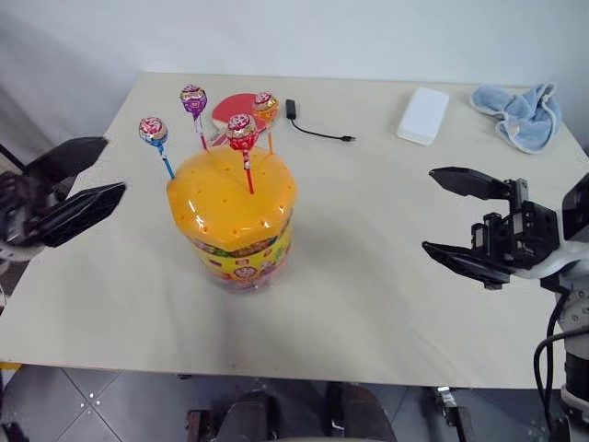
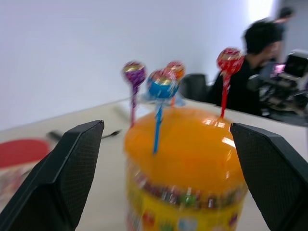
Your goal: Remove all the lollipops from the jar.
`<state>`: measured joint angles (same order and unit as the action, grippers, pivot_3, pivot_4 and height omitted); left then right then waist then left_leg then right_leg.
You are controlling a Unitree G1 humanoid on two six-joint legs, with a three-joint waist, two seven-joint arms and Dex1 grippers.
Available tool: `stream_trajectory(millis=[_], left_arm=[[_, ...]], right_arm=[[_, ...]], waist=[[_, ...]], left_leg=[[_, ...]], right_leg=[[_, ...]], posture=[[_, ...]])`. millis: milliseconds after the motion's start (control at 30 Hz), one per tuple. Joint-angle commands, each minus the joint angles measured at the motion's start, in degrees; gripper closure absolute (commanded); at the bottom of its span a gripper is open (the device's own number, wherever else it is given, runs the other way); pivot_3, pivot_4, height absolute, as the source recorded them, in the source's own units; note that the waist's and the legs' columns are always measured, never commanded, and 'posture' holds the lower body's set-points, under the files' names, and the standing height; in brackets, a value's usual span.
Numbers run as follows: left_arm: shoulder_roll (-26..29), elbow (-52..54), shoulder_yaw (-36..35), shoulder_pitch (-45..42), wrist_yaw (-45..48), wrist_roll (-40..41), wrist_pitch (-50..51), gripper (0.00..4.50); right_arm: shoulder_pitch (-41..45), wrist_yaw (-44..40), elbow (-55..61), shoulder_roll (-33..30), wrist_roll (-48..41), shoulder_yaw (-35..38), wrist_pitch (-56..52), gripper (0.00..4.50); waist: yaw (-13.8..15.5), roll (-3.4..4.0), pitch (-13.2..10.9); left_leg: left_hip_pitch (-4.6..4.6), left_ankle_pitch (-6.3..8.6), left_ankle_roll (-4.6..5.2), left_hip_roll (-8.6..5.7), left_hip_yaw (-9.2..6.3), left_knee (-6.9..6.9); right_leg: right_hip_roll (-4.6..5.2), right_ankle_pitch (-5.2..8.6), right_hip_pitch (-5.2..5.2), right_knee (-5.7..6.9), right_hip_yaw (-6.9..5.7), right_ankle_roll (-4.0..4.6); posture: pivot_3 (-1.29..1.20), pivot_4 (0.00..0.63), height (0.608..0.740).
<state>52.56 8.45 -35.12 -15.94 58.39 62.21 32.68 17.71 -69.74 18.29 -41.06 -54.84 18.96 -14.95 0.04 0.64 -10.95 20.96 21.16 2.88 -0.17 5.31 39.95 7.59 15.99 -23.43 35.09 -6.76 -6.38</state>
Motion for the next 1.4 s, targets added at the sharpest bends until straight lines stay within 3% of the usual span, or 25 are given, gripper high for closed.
stream_trajectory(millis=[33, 100, 200, 467, 633, 833, 900, 1000, 1133, 1300, 1400], left_arm=[[0.14, -2.45, 5.04, -5.2, 1.72, -2.26, 0.15, 0.04], [-0.72, -4.56, 8.15, -8.53, 1.97, -4.89, -0.91, 0.04], [-1.96, -6.73, 11.13, -12.31, 2.01, -7.26, -1.38, 0.67], [-2.41, -7.71, 11.36, -13.92, 4.9, -6.2, 1.2, 3.14], [-3.29, -7.9, 6.79, -15.8, 2.3, -0.88, 4.48, 4.47], [-2.21, -14.56, -5.58, -14.0, -5.01, 4.3, 8.02, 4.47], [-1.0, -17.84, -9.87, -10.82, -6.29, 3.08, 8.01, 4.47], [2.06, -22.8, -14.15, 0.88, -7.39, -6.49, 4.0, 4.47], [3.54, -22.79, -14.62, 18.34, -10.21, -20.1, -1.82, 4.47], [-0.17, -10.83, -14.21, 31.6, -15.08, -22.62, 5.14, 4.47], [-2.46, -7.53, -11.21, 34.44, -16.18, -23.55, 6.95, 4.47]], right_arm=[[1.01, -1.13, -0.65, -0.15, 1.25, 0.06, 0.79, 0.01], [1.42, -1.17, -0.99, 0.15, 1.65, -0.17, 0.88, 0.01], [1.48, -1.12, -0.99, 0.46, 2.07, -0.26, 0.92, 0.0], [0.95, -0.27, -0.16, 1.22, 2.21, -0.15, 0.66, 0.0], [2.53, 0.95, -0.11, 3.0, 1.38, -1.12, 0.28, 0.0], [6.7, 2.59, 0.53, 5.6, -2.48, -2.7, -2.3, 0.0], [7.45, 1.84, 0.8, 5.75, -2.9, -3.64, -3.23, 0.0], [8.48, -0.98, 0.59, 6.2, 0.32, -5.8, -1.01, 0.0], [8.85, -3.99, -1.05, 5.52, 3.66, -7.79, 0.39, 0.0], [7.04, -7.91, -3.97, 5.02, 6.76, -9.09, 1.94, 0.0], [6.77, -9.92, -6.03, 5.68, 8.9, -10.1, 4.01, 0.0]], waist=[[-0.08, -0.01, -0.01], [-0.2, -0.01, -0.01], [-0.12, -0.02, -0.01], [-0.08, -0.03, -0.02], [-0.09, -0.04, -0.02], [-0.35, -0.03, -0.02], [-0.64, -0.03, -0.02], [-1.35, -0.03, -0.02], [-1.63, -0.15, -0.03], [-0.23, -0.55, 0.07], [0.02, -0.49, 0.05]], left_leg=[[0.01, 0.0, 0.0, -0.01, 0.01, 0.0], [0.1, -0.01, 0.02, -0.03, 0.06, 0.01], [0.13, -0.03, 0.05, -0.02, 0.15, 0.05], [0.14, -0.05, 0.08, -0.01, 0.11, 0.12], [0.15, -0.06, 0.1, -0.01, 0.07, 0.17], [0.15, -0.07, 0.1, 0.01, 0.03, 0.17], [0.13, -0.08, 0.08, 0.02, 0.04, 0.15], [0.12, -0.07, 0.07, 0.04, 0.05, 0.11], [0.12, -0.06, 0.11, -0.05, 0.07, 0.03], [0.2, 0.02, 0.07, -0.04, -0.17, 0.08], [0.17, 0.13, -0.12, -0.05, -0.15, 0.07]], right_leg=[[-0.03, 0.0, -0.02, 0.03, -0.01, 0.0], [-0.23, 0.0, -0.09, 0.01, -0.13, -0.01], [-0.44, -0.03, -0.11, 0.0, -0.47, -0.06], [-0.43, -0.05, -0.09, 0.02, -0.5, -0.09], [-0.38, -0.06, -0.06, 0.03, -0.48, -0.11], [-0.26, -0.06, -0.07, 0.03, -0.47, -0.12], [-0.21, -0.06, -0.08, 0.04, -0.49, -0.12], [-0.21, -0.06, -0.08, 0.0, -0.54, -0.12], [-0.17, -0.06, -0.06, -0.04, -0.6, -0.13], [0.15, -0.07, -0.01, -0.13, -0.22, -0.13], [0.22, -0.07, -0.02, -0.13, -0.13, -0.13]], posture=[[0.0, 0.15, 0.74], [0.0, 0.15, 0.74], [0.0, 0.15, 0.74], [0.0, 0.15, 0.74], [0.0, 0.15, 0.74], [0.0, 0.15, 0.74], [0.0, 0.15, 0.74], [0.0, 0.15, 0.74], [0.0, 0.15, 0.74], [0.0, 0.15, 0.74], [0.0, 0.15, 0.74]])
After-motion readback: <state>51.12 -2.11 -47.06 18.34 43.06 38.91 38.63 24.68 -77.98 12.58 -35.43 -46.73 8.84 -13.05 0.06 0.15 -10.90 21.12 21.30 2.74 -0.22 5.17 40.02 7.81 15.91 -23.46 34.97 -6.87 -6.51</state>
